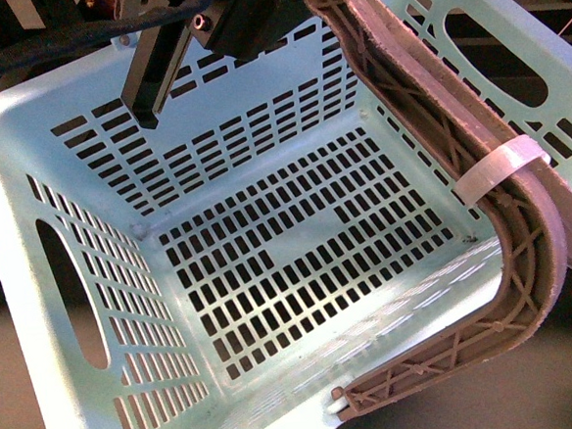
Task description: Pick apple with right arm and hold basket with left
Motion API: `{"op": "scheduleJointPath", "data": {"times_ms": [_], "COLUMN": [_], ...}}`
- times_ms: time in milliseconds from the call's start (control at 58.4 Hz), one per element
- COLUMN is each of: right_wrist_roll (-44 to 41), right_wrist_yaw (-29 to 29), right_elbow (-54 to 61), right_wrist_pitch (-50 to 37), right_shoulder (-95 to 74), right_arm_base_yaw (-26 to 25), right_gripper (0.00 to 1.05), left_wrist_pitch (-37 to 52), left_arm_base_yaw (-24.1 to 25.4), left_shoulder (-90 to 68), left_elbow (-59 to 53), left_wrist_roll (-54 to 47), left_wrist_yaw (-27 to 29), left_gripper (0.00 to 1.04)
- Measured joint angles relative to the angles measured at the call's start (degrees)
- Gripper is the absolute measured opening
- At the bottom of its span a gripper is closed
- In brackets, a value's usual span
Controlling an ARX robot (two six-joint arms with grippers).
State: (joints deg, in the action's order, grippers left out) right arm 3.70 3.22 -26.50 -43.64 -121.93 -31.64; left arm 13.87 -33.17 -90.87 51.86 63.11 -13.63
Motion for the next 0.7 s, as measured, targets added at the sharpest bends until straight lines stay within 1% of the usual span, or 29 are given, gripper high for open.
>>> {"op": "scheduleJointPath", "data": {"times_ms": [428, 702], "right_wrist_roll": [3.34, 7.08], "right_wrist_yaw": [1.66, -0.2], "right_elbow": [-10.93, -17.44], "right_wrist_pitch": [1.68, 4.92], "right_shoulder": [-9.53, -11.65], "right_arm_base_yaw": [0.33, 3.3], "right_gripper": [0.96, 0.96], "left_wrist_pitch": [0.0, 0.0], "left_arm_base_yaw": [0.0, 0.0], "left_shoulder": [0.0, 0.0], "left_elbow": [0.0, 0.0], "left_wrist_roll": [-0.02, -0.02], "left_wrist_yaw": [0.0, 0.11], "left_gripper": [0.06, 0.06]}}
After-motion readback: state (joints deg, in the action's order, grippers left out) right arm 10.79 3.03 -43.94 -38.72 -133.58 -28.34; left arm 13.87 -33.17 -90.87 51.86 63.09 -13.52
